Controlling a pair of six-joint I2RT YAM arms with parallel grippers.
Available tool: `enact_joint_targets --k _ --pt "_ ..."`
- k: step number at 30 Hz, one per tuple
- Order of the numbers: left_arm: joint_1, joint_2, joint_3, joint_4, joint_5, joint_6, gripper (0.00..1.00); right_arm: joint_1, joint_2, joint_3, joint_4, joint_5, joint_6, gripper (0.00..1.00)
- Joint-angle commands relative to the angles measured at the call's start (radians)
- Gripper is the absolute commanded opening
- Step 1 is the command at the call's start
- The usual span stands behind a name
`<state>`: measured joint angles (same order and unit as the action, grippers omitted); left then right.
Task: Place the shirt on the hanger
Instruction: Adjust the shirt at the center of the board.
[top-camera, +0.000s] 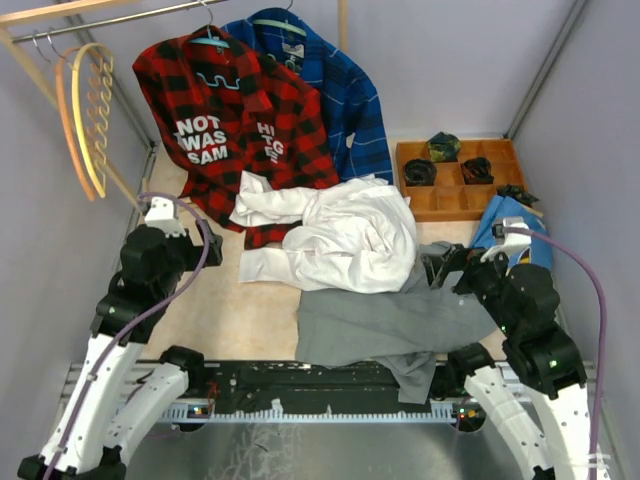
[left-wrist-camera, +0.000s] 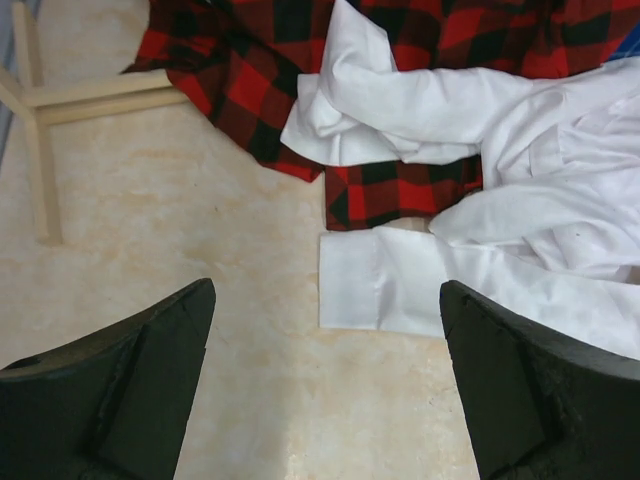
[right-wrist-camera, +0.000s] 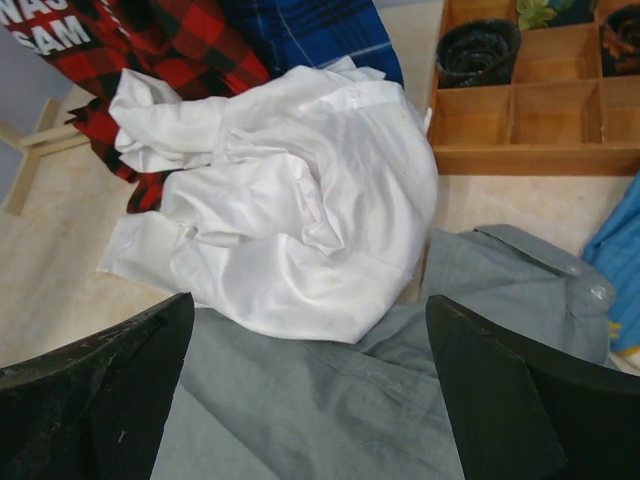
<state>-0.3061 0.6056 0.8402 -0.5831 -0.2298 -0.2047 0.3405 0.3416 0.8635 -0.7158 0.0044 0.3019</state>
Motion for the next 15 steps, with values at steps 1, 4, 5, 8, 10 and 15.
enact_joint_targets --k 1,4,5,8,10,15 --pt "-0.008 0.069 0.058 -0.053 0.081 -0.03 0.99 -0.056 0.083 0.092 -0.073 0.032 0.043 0.99" --pt "-0.011 0.125 0.081 -0.093 0.101 -0.049 0.99 -0.088 0.159 0.136 -0.144 0.048 0.056 0.99" --pt "-0.012 0.142 0.088 -0.109 0.104 -0.056 0.99 -0.097 0.183 0.148 -0.164 0.048 0.061 0.99" --pt "-0.015 0.192 0.118 -0.151 0.101 -0.085 0.99 -0.121 0.251 0.181 -0.213 0.052 0.08 0.99" --pt "-0.016 0.22 0.137 -0.171 0.1 -0.102 0.99 -0.134 0.298 0.202 -0.242 0.07 0.094 0.99" --pt "-0.017 0.246 0.152 -0.163 0.15 -0.127 0.99 -0.155 0.423 0.232 -0.306 0.117 0.112 0.99"
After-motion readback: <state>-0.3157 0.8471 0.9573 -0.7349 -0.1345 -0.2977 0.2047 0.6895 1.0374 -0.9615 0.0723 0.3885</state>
